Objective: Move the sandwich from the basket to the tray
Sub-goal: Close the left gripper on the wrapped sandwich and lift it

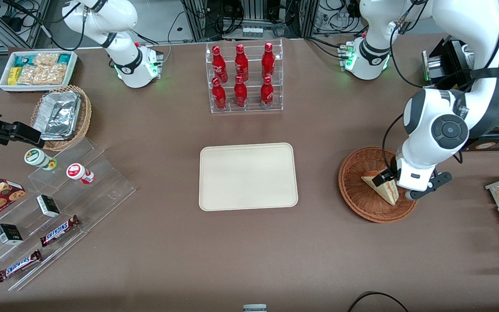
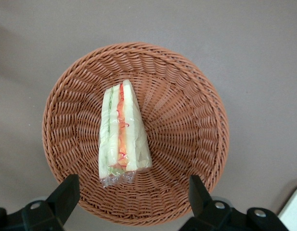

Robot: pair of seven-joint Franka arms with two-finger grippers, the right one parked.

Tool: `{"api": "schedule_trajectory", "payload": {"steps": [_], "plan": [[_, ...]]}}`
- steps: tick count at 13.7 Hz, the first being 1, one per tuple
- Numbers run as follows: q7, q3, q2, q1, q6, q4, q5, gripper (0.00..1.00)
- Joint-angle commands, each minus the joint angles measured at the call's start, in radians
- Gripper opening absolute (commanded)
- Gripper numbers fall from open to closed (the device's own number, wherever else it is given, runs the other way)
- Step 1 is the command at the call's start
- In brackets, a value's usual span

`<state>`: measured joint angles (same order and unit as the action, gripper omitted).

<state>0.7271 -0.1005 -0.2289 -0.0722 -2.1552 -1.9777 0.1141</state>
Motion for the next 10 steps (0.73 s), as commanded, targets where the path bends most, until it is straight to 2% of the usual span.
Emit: {"api": "schedule_trajectory", "payload": {"steps": [1, 5, 10], "plan": [[0.058, 0.005, 0.02, 0.006, -0.118, -0.094, 0.025, 1.0], [0.064, 0.044, 0.011, 0.008, -0.21, -0.156, 0.025, 1.0], [0.103, 0.045, -0.023, 0.008, -0.311, -0.199, 0.025, 1.0]]}}
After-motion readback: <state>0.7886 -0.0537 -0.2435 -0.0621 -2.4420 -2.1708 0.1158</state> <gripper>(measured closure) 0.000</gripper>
